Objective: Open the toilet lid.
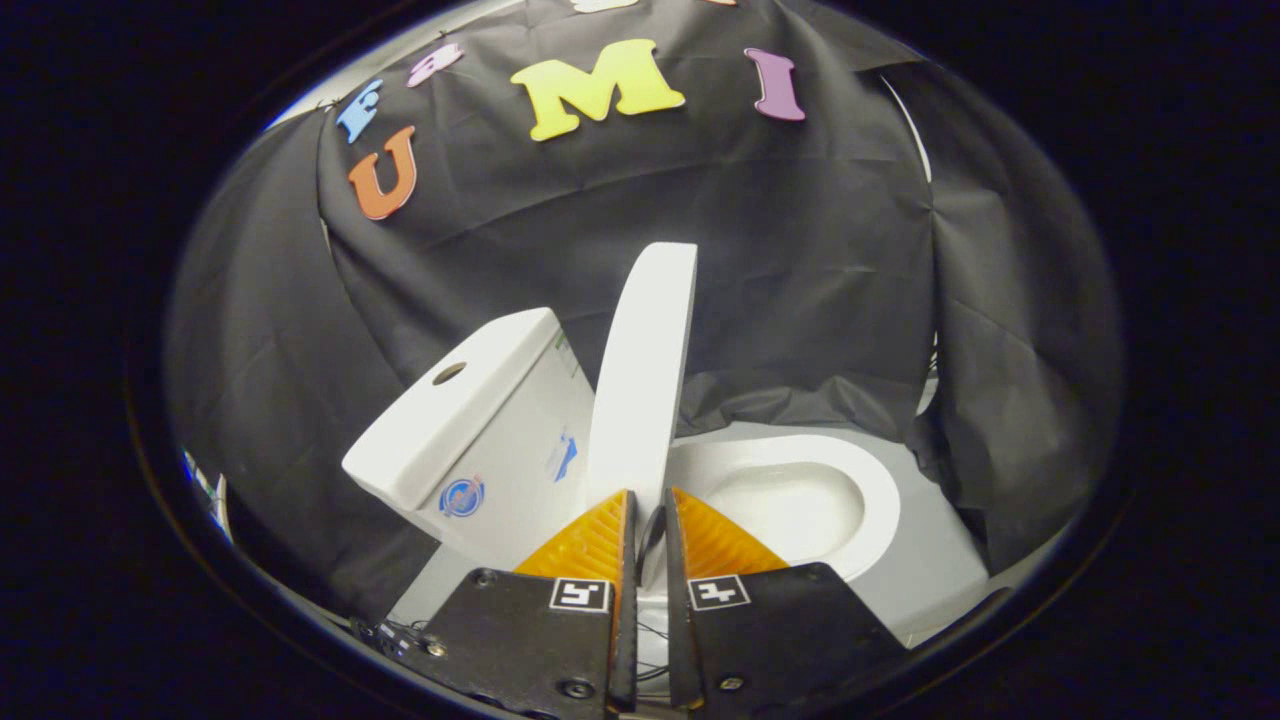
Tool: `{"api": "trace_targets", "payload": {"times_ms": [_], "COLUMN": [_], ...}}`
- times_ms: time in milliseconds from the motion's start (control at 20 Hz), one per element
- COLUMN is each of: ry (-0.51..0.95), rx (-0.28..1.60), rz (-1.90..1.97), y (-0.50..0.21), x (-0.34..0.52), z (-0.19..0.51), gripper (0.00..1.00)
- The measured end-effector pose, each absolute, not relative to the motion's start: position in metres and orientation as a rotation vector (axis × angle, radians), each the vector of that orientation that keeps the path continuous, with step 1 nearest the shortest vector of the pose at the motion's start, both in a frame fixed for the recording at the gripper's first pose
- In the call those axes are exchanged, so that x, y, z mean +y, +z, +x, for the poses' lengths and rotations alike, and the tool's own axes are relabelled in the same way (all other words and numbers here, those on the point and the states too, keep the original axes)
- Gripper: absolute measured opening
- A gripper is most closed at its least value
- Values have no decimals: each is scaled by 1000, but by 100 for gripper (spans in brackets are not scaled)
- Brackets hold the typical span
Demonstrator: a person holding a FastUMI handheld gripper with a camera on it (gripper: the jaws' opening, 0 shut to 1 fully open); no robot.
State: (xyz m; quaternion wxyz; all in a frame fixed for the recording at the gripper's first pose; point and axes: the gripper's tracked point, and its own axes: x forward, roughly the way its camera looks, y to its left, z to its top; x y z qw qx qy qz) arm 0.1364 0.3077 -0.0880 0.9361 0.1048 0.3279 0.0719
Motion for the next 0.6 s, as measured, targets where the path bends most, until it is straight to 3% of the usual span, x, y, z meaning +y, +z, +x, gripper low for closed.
{"api": "trace_targets", "payload": {"times_ms": [600], "ry": [217], "rx": [665], "rz": [139], "y": [-80], "x": [375], "z": [142], "gripper": [20]}}
